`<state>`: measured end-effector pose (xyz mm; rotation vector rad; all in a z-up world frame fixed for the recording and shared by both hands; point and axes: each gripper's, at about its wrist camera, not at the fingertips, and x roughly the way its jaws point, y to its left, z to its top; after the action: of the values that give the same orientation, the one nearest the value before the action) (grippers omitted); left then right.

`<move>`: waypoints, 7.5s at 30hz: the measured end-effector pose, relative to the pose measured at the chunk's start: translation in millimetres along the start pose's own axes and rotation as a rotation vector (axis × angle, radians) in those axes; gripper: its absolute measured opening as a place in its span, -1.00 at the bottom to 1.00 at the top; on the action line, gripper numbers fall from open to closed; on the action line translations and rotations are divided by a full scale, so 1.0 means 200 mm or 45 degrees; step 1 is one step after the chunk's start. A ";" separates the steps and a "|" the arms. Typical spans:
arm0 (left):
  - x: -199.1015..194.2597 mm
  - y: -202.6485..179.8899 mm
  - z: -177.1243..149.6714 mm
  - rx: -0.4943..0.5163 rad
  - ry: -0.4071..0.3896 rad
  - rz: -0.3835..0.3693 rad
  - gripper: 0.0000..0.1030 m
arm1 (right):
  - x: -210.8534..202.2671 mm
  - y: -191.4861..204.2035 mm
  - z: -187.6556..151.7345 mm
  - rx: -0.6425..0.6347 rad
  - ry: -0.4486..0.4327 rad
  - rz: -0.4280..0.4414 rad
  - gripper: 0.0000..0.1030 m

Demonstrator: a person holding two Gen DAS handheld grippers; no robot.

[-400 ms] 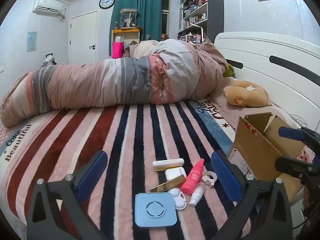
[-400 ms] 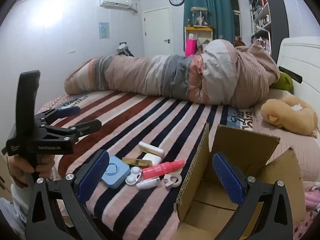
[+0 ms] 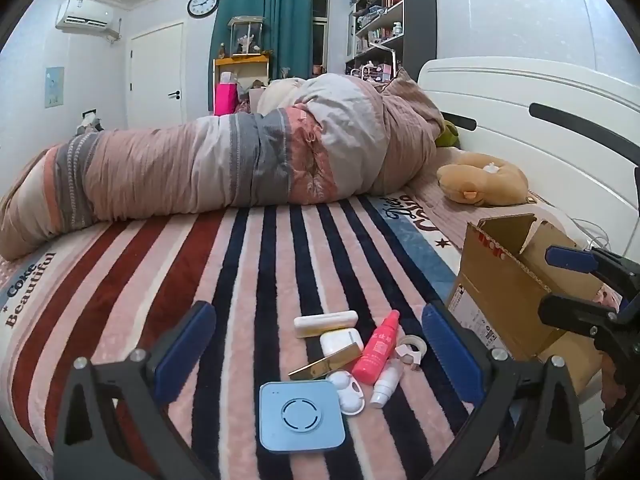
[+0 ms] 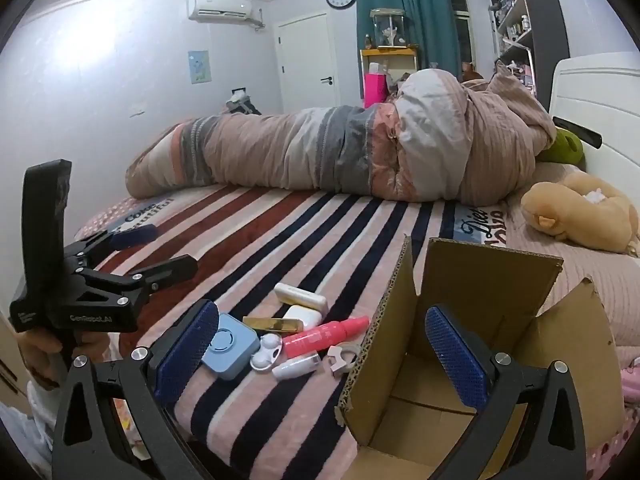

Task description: Organize rigid objects

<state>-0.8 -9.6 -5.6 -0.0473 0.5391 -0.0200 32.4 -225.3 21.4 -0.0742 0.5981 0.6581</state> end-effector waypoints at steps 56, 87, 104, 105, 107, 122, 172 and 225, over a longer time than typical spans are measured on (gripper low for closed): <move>-0.03 -0.01 -0.02 -0.011 0.014 0.060 0.99 | -0.02 0.00 -0.05 0.028 0.007 -0.041 1.00; 0.07 0.47 -0.15 0.072 0.080 0.114 0.99 | 0.45 0.50 -0.05 -0.115 0.335 0.154 0.52; 0.29 0.83 -0.35 0.018 0.135 0.041 0.99 | 1.10 0.65 -0.20 -0.029 0.719 0.270 0.85; 0.30 0.84 -0.35 0.019 0.140 0.031 0.99 | 1.12 0.66 -0.20 -0.030 0.721 0.277 0.87; 0.32 0.87 -0.36 -0.013 0.166 -0.014 0.99 | 1.17 0.69 -0.21 -0.031 0.739 0.290 0.87; 0.41 0.81 -0.35 -0.198 0.340 -0.537 0.98 | 1.05 0.68 -0.17 -0.165 0.620 0.240 0.60; 0.40 -0.97 0.43 0.428 0.536 -0.933 0.19 | -0.09 -0.50 -0.10 0.189 0.365 -0.089 0.54; 0.49 0.62 -0.08 -0.040 0.329 -0.543 0.45 | 1.11 -0.03 -0.15 0.496 0.798 -0.218 -0.32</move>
<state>77.2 111.0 -75.7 -0.1915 0.7800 -0.4388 161.4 -114.7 -125.7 0.0359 1.2999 0.3328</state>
